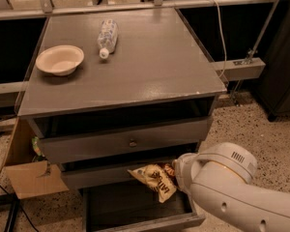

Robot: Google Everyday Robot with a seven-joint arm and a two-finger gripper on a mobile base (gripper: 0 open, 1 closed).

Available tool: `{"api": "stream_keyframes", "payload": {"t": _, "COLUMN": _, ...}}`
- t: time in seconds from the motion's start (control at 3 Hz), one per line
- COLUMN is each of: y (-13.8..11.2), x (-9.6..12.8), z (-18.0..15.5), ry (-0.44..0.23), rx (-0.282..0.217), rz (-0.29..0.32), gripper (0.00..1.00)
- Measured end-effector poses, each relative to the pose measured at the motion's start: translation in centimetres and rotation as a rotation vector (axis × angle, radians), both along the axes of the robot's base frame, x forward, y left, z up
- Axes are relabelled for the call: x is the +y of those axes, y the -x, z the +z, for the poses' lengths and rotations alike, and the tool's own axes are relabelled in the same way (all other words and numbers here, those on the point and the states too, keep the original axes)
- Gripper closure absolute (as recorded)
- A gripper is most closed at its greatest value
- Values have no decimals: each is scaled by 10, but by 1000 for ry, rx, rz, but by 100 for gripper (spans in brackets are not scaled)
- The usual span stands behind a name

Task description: Place brown chip bag into bottom drawer

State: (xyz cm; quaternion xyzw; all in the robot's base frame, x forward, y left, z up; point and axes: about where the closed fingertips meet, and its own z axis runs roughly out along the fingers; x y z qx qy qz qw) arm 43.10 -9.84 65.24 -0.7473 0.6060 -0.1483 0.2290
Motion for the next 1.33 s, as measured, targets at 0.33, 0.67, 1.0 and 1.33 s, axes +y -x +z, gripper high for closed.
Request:
{"api": "stream_keyframes", "payload": {"t": 0.33, "y": 0, "x": 0, "z": 0, "ry": 0, "rx": 0, "rz": 1, "gripper": 100}}
{"api": "stream_keyframes", "payload": {"t": 0.67, "y": -2, "x": -2, "z": -21, "ry": -6, "rx": 13, "rz": 20, "gripper": 100}}
{"api": "stream_keyframes", "payload": {"t": 1.0, "y": -8, "x": -7, "z": -53, "ry": -19, "rx": 32, "rz": 39, "gripper": 100}}
{"api": "stream_keyframes", "payload": {"t": 1.33, "y": -16, "x": -9, "z": -80, "ry": -40, "rx": 33, "rz": 54, "gripper": 100}}
